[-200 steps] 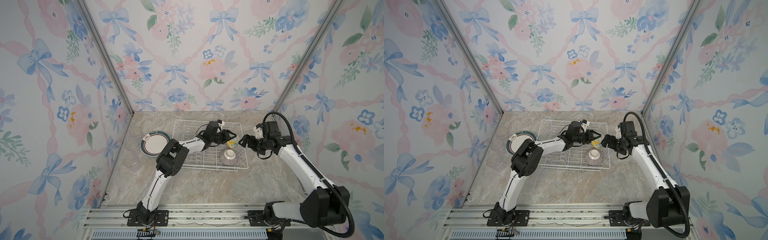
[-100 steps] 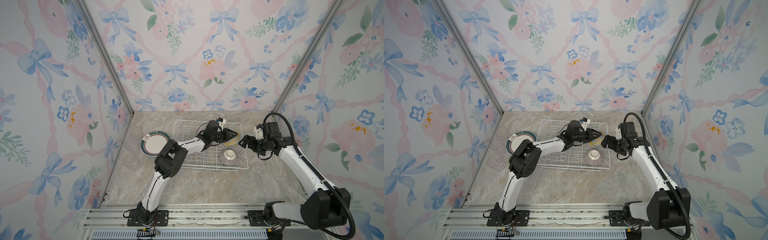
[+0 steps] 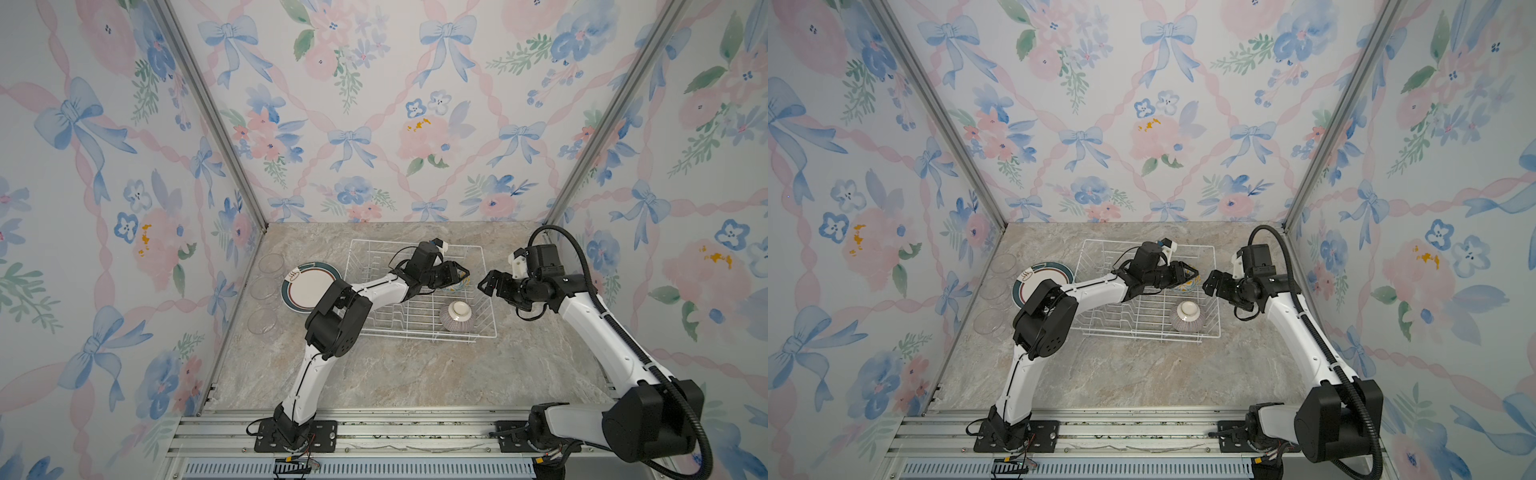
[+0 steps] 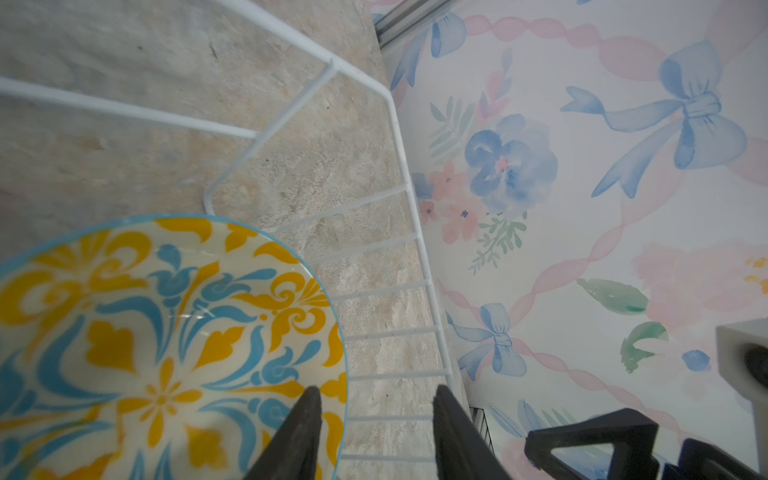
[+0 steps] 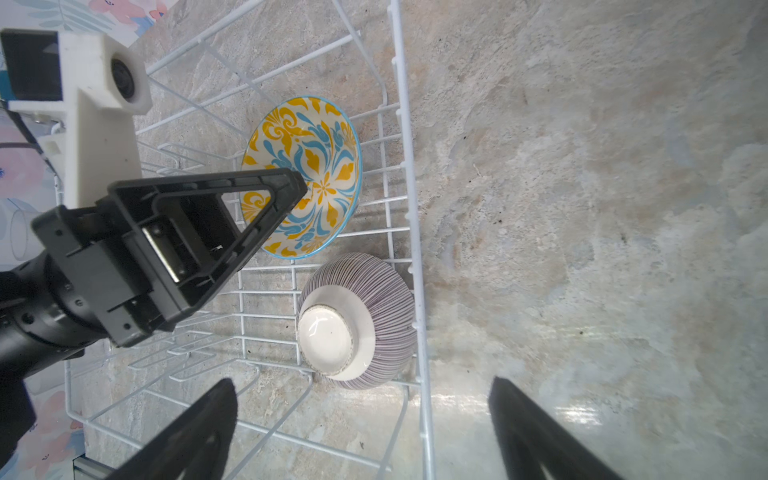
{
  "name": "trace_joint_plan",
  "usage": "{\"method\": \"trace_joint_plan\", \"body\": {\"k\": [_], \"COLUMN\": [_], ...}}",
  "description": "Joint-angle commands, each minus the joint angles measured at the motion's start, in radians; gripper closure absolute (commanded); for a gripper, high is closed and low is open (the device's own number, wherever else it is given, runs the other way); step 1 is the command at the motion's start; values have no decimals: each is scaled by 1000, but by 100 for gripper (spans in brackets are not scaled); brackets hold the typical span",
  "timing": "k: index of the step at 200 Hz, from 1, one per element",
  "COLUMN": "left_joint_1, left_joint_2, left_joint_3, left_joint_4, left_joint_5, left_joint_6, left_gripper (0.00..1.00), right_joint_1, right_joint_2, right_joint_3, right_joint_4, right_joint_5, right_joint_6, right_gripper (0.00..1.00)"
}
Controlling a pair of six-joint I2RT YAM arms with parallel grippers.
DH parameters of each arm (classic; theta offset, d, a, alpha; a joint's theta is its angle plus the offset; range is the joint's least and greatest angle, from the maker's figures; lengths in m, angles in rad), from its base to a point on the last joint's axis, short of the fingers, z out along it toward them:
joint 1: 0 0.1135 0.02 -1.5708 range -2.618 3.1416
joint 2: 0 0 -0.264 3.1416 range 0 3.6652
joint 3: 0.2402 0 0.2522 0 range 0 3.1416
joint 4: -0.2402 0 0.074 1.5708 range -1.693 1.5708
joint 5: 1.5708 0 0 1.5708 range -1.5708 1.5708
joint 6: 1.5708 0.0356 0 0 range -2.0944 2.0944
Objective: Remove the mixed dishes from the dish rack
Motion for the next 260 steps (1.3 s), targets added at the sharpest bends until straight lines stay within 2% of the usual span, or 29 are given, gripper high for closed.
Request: {"method": "trace_joint_plan", "body": {"k": [1, 34, 60, 112, 157, 209, 225, 260], "left_joint_1": [-4, 0, 0, -4, -6, -13, -22, -29], "left_joint_2": [-89, -89, -34, 35, 76, 57, 29, -38], "left_joint_3": [59, 115, 185, 250, 276, 264, 260, 233], "left_joint_4": [-205, -377, -493, -549, -597, -602, -601, -601], "left_joint_5": [-137, -232, -263, -324, -364, -374, -409, -499], "left_joint_6": [164, 260, 292, 309, 331, 336, 347, 374], "left_gripper": [52, 49, 53, 61, 62, 59, 56, 54], "right_joint_1": [-8, -8, -8, -8, -11, -14, -15, -15], "right_joint_2": [-32, -37, -36, -43, -66, -80, -80, -81], "right_joint_3": [-18, -28, -30, -21, -43, -67, -67, -71], "right_joint_4": [-13, -3, 1, 0, 2, 5, 7, 10], "right_joint_5": [-1, 0, -4, -13, -2, -1, -1, -1], "right_joint_6": [9, 12, 9, 2, -3, -3, -3, -2], "right_gripper": [3, 3, 3, 3, 3, 3, 3, 4]}}
